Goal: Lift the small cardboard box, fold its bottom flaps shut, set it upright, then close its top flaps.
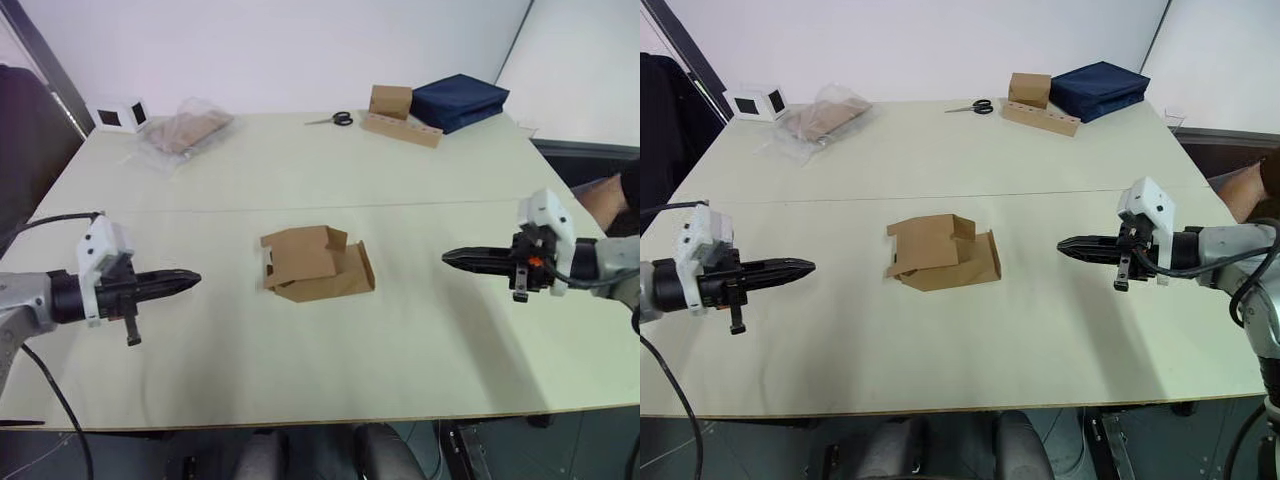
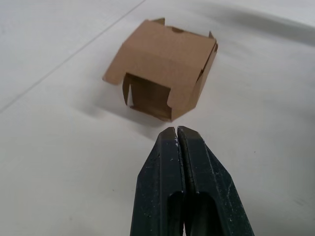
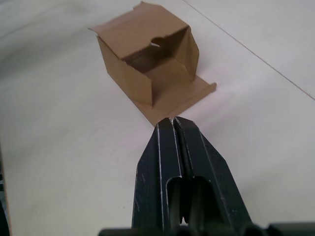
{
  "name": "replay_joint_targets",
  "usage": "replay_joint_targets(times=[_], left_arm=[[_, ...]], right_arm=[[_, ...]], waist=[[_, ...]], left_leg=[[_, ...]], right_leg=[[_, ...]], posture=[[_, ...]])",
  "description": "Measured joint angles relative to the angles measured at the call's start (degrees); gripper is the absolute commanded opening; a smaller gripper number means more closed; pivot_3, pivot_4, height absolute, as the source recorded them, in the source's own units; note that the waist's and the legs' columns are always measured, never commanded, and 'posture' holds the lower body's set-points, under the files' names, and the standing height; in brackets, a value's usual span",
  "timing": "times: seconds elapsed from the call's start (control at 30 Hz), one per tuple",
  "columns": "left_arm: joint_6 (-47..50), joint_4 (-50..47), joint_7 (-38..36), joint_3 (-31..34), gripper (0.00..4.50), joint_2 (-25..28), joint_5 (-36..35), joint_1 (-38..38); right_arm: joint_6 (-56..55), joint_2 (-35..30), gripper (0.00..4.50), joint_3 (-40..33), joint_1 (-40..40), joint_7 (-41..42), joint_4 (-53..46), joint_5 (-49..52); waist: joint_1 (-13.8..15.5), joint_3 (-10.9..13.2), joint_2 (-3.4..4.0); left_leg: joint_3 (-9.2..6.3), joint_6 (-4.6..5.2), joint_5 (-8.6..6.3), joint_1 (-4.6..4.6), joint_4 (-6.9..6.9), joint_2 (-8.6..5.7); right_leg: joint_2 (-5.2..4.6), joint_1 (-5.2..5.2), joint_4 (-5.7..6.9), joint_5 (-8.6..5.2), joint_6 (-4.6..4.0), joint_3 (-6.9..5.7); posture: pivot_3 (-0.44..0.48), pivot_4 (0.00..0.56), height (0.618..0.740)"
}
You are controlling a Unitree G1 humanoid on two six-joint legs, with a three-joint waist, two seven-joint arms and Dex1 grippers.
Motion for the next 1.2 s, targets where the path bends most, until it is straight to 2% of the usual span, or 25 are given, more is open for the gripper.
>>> replay_joint_targets(times=[0.37, 1.03, 1.13, 1.2], left_arm=[[1.56, 0.72, -2.02, -1.79, 0.01, 0.46, -0.94, -3.56], [3.81, 0.74, -2.59, -6.88, 0.01, 0.38, -0.25, -5.68], [7.11, 1.07, -1.65, -6.88, 0.63, 0.38, -1.28, -6.45], [11.16, 1.93, 0.57, -6.84, 1.46, -0.4, -3.14, -8.59]], right_arm=[[4.72, 0.17, 0.0, -3.52, 2.36, -3.82, -8.71, 4.72], [8.59, 0.32, 0.0, -6.99, 7.18, -9.94, -15.8, 10.98], [8.57, 0.32, 0.0, -7.55, 7.87, -10.41, -15.87, 11.34], [8.54, 0.37, 0.0, -7.54, 8.36, -10.73, -15.9, 11.36]], waist=[[-0.07, 0.03, -0.02], [-0.05, 0.06, -0.06], [-0.05, 0.08, -0.09], [0.05, 0.08, -0.1]], left_leg=[[0.01, 0.0, 0.0, -0.06, -0.01, 0.01], [0.0, 0.0, 0.0, -0.09, 0.03, 0.01], [0.0, 0.0, 0.0, -0.09, 0.03, 0.01], [0.0, 0.0, 0.0, -0.09, 0.06, 0.0]], right_leg=[[0.01, -0.07, 0.01, 0.0, 0.0, 0.01], [0.01, -0.09, 0.01, 0.0, 0.01, 0.01], [0.01, -0.09, 0.02, 0.0, 0.01, 0.0], [0.01, -0.08, 0.04, 0.01, 0.01, 0.0]], posture=[[0.0, 0.15, 0.74], [0.0, 0.15, 0.74], [0.0, 0.15, 0.74], [0.0, 0.15, 0.74]])
